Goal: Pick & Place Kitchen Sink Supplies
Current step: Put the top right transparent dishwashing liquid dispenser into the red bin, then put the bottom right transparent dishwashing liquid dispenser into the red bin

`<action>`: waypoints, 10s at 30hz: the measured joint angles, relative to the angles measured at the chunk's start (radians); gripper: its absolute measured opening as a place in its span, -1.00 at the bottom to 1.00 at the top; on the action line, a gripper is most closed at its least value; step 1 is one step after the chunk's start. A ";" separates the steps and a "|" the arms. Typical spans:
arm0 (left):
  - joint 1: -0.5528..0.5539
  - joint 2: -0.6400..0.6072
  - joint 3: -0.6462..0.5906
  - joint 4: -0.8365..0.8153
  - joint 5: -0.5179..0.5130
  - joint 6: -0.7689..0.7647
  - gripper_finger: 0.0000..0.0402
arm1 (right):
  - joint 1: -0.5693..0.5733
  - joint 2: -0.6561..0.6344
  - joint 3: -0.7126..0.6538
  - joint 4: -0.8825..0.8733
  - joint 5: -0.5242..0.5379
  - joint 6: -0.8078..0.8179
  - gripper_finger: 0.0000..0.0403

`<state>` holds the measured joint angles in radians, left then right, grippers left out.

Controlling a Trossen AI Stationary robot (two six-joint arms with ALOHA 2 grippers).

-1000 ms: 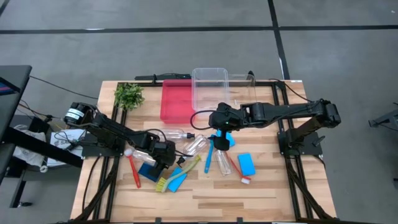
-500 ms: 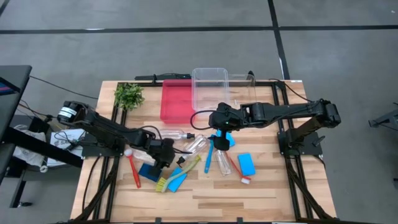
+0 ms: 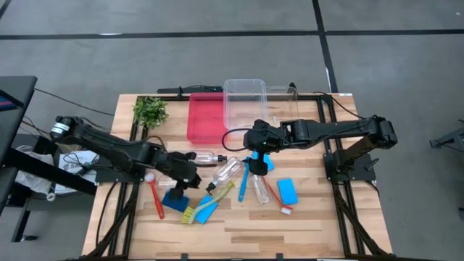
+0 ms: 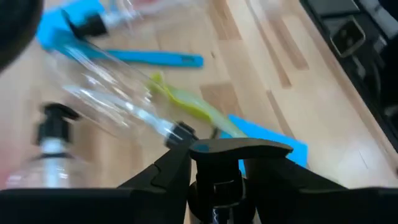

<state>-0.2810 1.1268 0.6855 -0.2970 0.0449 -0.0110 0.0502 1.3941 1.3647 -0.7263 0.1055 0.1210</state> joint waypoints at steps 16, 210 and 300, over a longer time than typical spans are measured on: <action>0.000 -0.232 0.000 0.154 -0.334 -0.100 -0.34 | 0.001 -0.006 0.000 -0.093 -0.007 0.035 0.88; 1.042 0.753 0.034 1.560 0.105 0.030 -0.16 | -0.275 -0.211 0.000 -0.081 0.086 0.105 0.88; 1.023 0.751 0.034 1.497 0.142 0.005 0.39 | -0.275 -0.211 0.000 -0.081 0.078 0.079 0.88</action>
<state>0.7420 1.8782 0.7193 1.2003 0.1867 -0.0055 -0.2249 1.1832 1.3647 -0.8074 0.1837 0.2001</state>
